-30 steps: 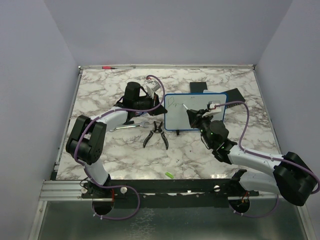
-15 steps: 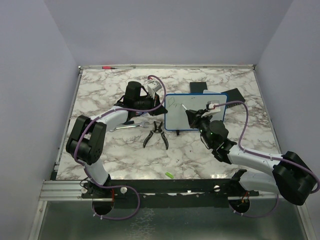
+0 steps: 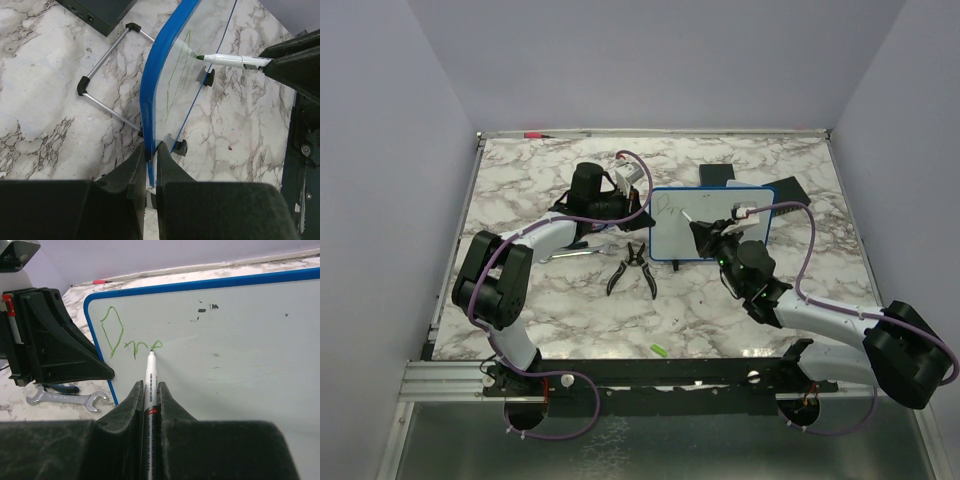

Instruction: Write a sentence on the whiteboard

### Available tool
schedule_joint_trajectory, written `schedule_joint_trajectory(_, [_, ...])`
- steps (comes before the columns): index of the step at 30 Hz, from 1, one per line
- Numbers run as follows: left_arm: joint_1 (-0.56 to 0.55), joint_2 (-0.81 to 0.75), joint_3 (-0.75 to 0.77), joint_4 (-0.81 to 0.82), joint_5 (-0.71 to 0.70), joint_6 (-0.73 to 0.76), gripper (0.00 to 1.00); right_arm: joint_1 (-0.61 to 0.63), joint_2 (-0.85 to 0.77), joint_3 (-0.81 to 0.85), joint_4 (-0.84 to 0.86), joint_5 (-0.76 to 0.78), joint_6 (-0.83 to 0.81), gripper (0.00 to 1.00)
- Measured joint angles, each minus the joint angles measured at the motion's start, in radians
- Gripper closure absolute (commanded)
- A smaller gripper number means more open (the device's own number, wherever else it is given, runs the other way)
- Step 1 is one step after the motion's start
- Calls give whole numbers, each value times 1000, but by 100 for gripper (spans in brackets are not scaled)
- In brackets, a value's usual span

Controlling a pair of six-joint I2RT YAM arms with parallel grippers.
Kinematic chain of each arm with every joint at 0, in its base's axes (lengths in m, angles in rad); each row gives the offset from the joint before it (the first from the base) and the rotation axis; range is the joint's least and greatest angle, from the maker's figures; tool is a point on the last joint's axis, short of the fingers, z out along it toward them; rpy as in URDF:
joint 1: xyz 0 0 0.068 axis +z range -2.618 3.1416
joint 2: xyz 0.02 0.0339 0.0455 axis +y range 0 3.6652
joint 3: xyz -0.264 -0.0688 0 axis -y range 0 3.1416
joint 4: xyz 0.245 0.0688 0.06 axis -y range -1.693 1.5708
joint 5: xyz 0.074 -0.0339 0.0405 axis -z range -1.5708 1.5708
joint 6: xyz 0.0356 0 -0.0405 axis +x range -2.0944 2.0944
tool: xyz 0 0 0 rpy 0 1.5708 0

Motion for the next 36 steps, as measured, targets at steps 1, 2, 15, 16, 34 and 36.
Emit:
schedule_joint_trajectory(1, [-1,0,0,0,0,0,100,0,-2,0,-3,3,2,99])
schedule_joint_trajectory(2, [-2,0,0,0,0,0,100,0,-5,-1,-4,7,4,99])
schedule_joint_trajectory(15, [-4,0,2,-2,-3,1,100,0,-24,-10,-14,40,23,99])
schedule_joint_trajectory(16, [-4,0,2,-2,-3,1,100,0,-24,-10,-14,40,24,99])
schedule_joint_trajectory(34, [-4,0,2,-3,-6,1,100,0,-23,-13,-14,44,32,99])
schedule_joint_trajectory(36, [-4,0,2,-3,-7,1,100,0,-23,-13,-14,42,31,99])
